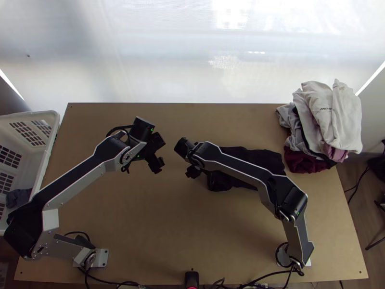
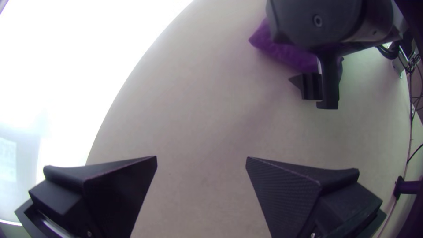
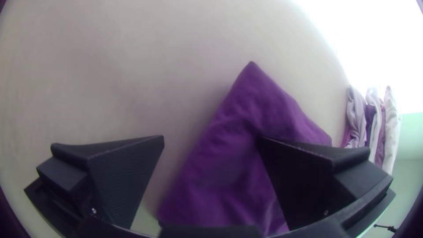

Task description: Fold the t-shirt

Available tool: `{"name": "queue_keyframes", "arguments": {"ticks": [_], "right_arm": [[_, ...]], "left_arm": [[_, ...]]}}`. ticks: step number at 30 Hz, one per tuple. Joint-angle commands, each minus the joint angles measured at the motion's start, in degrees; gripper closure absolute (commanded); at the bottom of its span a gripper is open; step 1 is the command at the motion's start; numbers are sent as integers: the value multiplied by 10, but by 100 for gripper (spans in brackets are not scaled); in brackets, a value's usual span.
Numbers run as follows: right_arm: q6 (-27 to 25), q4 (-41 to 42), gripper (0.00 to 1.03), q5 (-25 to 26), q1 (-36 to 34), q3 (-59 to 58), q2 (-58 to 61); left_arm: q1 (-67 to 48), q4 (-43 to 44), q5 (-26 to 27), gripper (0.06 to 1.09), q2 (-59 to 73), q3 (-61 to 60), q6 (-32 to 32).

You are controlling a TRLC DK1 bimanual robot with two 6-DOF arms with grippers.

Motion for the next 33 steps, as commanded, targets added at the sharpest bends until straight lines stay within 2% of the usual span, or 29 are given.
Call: {"name": "queue_keyframes", "arguments": {"ticks": [1,6,15,21,24,33], "right_arm": [[10,-16,5,75,3,16,30],[5,-18,5,125,16,8,5],[-8,-11,5,161,0,-44,-8],[-9,5,5,155,-14,-88,-23],[-1,11,5,107,-10,-106,-36],[11,16,5,90,21,-86,-24]], "left_arm": [[1,9,1,10,-1,-4,3],[1,10,0,10,-3,-6,3],[2,13,1,10,-4,-12,10],[4,13,2,10,-17,-24,17],[6,17,2,10,-23,-30,26],[24,18,4,10,-39,-41,52]]}}
